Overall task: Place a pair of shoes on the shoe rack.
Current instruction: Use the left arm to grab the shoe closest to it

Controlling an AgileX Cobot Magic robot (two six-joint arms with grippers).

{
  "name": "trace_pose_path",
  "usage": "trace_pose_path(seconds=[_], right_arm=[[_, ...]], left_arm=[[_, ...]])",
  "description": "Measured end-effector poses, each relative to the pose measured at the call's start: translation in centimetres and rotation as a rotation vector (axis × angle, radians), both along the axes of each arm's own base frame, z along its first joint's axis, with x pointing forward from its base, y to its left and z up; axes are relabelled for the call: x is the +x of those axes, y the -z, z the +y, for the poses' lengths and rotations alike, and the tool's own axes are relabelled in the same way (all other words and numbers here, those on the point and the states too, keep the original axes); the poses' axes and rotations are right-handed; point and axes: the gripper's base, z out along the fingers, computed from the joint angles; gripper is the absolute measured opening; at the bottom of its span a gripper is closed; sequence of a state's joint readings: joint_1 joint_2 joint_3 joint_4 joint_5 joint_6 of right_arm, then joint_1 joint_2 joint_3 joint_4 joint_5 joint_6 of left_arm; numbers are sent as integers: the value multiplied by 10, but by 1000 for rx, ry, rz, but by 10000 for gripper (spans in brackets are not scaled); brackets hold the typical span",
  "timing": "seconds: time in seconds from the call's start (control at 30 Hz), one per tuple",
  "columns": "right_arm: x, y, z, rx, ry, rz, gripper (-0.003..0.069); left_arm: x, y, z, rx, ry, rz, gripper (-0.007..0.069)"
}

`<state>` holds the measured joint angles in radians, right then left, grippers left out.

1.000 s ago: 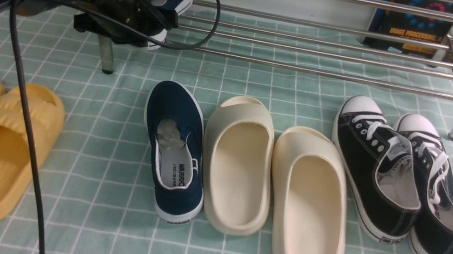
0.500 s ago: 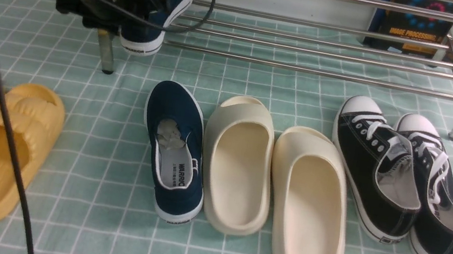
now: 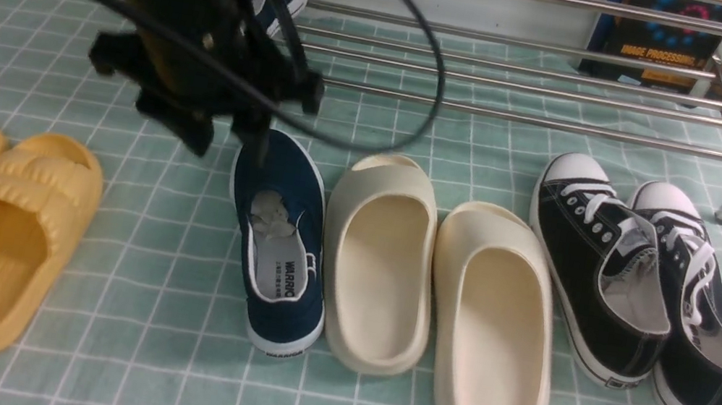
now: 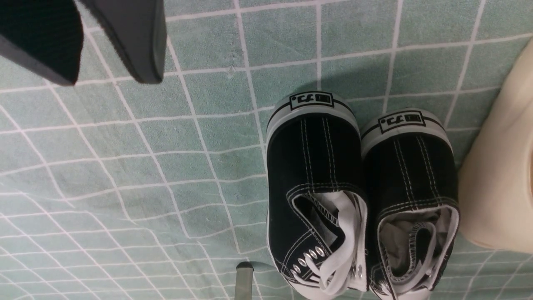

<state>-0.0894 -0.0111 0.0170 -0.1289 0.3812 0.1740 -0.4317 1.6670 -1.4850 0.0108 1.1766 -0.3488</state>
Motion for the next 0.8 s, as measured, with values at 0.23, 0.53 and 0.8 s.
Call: trace_pose_path(seconds=[0.23,0.53,0.8], right_arm=[[0,0,0,0,0,0,246],[0,0,0,0,0,0,246],[0,0,0,0,0,0,246]], left_arm=[[-22,80,-1,-41,-103,96,309],[-17,103,-4,-160,-221,-20,265],[-16,90,-6,-182,-232,-16,248]])
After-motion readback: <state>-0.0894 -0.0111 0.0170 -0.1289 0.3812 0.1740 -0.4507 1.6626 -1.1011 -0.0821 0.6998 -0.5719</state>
